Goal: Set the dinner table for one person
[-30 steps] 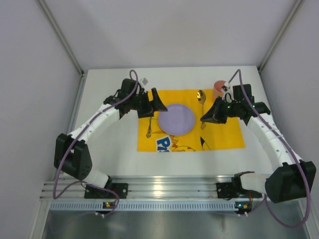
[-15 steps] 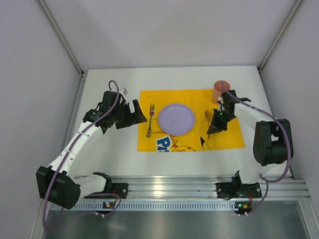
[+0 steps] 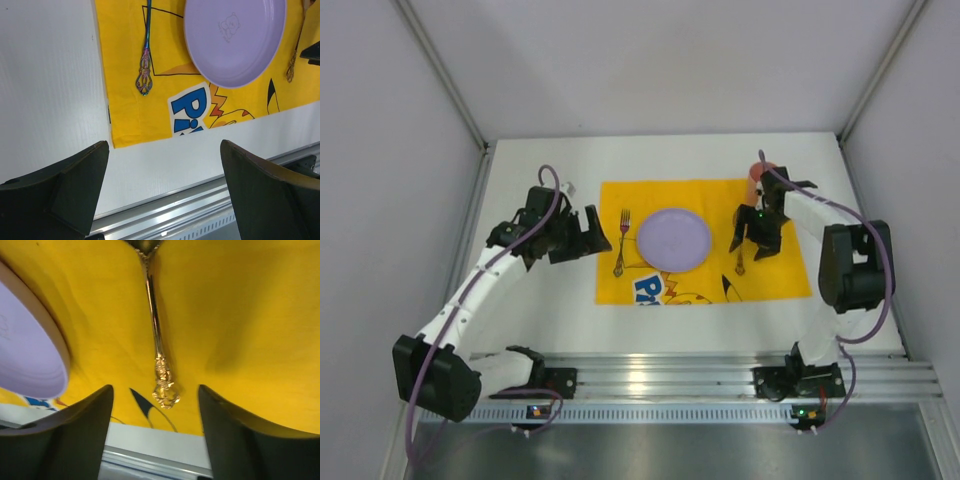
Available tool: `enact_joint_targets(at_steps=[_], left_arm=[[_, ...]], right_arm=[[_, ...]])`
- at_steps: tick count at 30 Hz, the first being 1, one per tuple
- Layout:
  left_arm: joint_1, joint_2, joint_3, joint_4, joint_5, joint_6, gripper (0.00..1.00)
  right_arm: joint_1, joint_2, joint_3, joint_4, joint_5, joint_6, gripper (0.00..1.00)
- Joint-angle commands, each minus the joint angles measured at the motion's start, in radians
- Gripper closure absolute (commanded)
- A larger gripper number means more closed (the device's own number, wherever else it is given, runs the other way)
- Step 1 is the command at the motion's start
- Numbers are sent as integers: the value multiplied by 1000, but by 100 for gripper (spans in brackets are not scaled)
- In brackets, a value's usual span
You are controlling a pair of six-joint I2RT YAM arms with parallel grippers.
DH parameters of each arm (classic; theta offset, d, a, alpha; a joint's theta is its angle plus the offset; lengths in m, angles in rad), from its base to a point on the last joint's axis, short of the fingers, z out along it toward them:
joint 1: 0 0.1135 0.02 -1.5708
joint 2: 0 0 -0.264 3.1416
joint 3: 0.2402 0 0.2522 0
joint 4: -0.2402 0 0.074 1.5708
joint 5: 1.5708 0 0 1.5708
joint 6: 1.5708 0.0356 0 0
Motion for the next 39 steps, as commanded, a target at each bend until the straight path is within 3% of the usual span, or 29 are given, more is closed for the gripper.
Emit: enact_joint_targets(at_steps=[1, 3, 8, 12, 13, 15, 18, 22, 27, 32, 39], left_arm=[[5, 24, 24, -12, -1, 24, 2], [5, 41, 28, -3, 3, 23, 2], [5, 59, 56, -1, -47, 21, 2], [6, 76, 77, -9, -112, 20, 2], [6, 76, 83, -12, -147, 17, 2], [6, 76, 93, -24, -184, 7, 2], [6, 27, 104, -23, -276, -22, 4], [5, -141, -55, 149, -371, 53, 5], [3, -407, -270, 380, -532, 165, 9], [5, -627, -473, 550, -532, 225, 11], [3, -636, -475, 487, -531, 248, 15]], right_arm=[[-5, -84, 37, -95, 146, -20, 25], [5, -155, 38, -133, 186, -18, 18], [54, -337, 89, -206, 200, 0, 17], [115, -594, 136, -161, 171, -25, 14], [138, -645, 129, -148, 181, -23, 3], [144, -790, 103, -132, 203, -5, 0], [143, -980, -40, -132, 256, 78, 0], [141, -1278, -326, -192, 382, 318, 0], [141, -1558, -431, -249, 378, 449, 0], [141, -1534, -437, -233, 323, 425, 0], [141, -1518, -453, -229, 292, 416, 0]])
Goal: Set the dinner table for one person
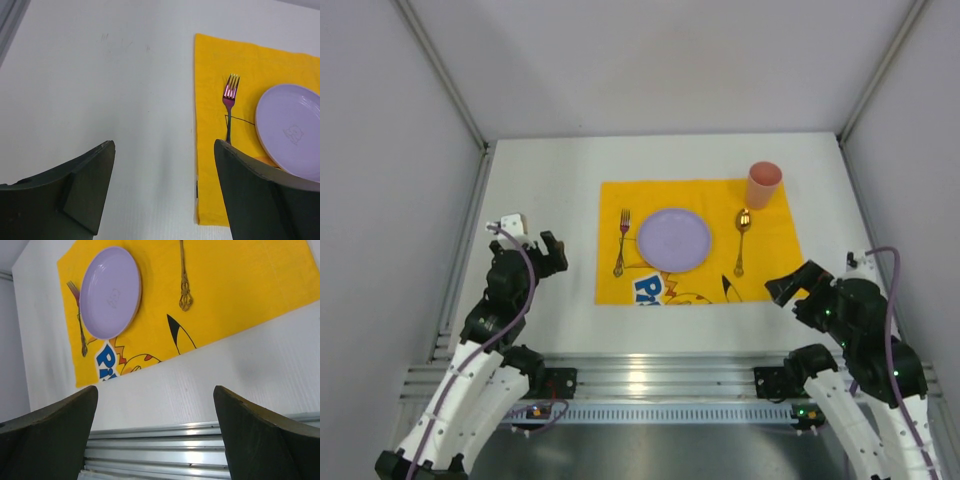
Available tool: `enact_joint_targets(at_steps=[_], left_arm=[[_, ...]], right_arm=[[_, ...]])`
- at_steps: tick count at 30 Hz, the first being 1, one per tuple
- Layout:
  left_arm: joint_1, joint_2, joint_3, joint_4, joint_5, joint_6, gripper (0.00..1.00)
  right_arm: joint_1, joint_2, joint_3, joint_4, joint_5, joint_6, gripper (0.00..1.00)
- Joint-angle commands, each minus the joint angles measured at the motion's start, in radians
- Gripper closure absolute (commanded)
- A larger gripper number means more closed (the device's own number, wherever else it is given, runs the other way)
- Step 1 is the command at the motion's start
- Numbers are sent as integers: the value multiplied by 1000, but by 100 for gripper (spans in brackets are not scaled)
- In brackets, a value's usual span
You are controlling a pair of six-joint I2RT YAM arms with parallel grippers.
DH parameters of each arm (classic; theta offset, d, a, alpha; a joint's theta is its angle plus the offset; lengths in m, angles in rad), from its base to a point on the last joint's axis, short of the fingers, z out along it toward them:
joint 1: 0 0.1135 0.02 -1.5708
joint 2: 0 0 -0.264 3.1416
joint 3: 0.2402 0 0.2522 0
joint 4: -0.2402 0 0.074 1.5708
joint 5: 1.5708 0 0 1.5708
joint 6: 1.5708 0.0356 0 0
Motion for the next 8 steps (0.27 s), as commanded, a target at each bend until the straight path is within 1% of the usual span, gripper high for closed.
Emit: enact_joint_targets(at_steps=[1, 4, 7, 8], left_arm=[[3, -7, 8, 66, -26, 44, 15], [2, -21, 1, 80, -36, 78, 14], [2, -12, -11, 106, -59, 113, 14], [3, -7, -18, 117, -76, 115, 12]], right_arm=[[1, 0, 0, 44, -33, -1, 0], [1, -48, -18, 113, -95, -13, 0], [1, -30, 10, 78, -75, -30, 0], [1, -17, 20, 66, -63, -33, 0]])
